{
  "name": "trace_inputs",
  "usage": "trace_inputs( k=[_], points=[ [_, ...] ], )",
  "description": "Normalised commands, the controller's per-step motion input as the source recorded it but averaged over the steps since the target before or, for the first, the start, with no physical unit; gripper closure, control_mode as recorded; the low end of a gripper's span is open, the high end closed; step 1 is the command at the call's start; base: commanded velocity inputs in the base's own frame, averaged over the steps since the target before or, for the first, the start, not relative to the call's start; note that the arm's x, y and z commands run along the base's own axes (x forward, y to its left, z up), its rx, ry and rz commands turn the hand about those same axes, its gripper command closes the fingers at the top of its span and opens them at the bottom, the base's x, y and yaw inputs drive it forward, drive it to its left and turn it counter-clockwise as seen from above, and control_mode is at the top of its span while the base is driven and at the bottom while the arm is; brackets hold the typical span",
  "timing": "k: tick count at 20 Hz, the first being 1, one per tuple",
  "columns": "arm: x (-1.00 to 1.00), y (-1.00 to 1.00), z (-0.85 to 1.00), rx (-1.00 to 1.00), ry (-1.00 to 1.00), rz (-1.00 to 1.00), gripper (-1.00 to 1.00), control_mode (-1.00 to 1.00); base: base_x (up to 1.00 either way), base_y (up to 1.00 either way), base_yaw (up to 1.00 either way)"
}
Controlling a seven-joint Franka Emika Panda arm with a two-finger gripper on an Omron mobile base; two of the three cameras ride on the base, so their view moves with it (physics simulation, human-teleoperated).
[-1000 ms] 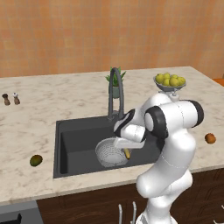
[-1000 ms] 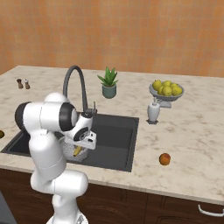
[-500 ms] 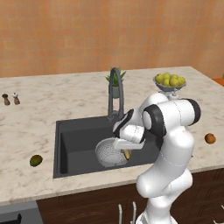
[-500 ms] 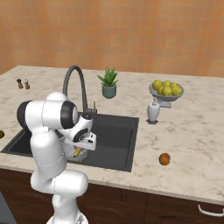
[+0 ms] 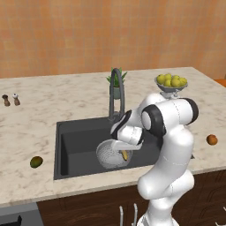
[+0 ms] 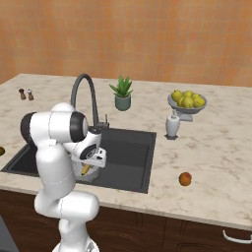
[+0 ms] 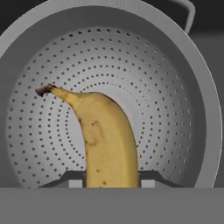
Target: Put the colander in the sink, put the mango, peach, banana in the colander, and turn on the sink faucet and pour water over the colander.
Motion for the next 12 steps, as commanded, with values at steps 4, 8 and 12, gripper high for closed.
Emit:
trace_inputs(
  k=[4, 8, 12],
  points=[
    [0.08, 0.00, -0.17, 0.00, -0.04, 0.00, 1.00, -1.00, 0.00, 0.00, 0.00],
    [0.02, 0.00, -0.24, 0.00, -0.04, 0.00, 1.00, -1.00, 0.00, 0.00, 0.00],
    [0.00, 0.00, -0.05, 0.00, 0.00, 0.00, -1.00, -1.00, 0.00, 0.00, 0.00]
  ],
)
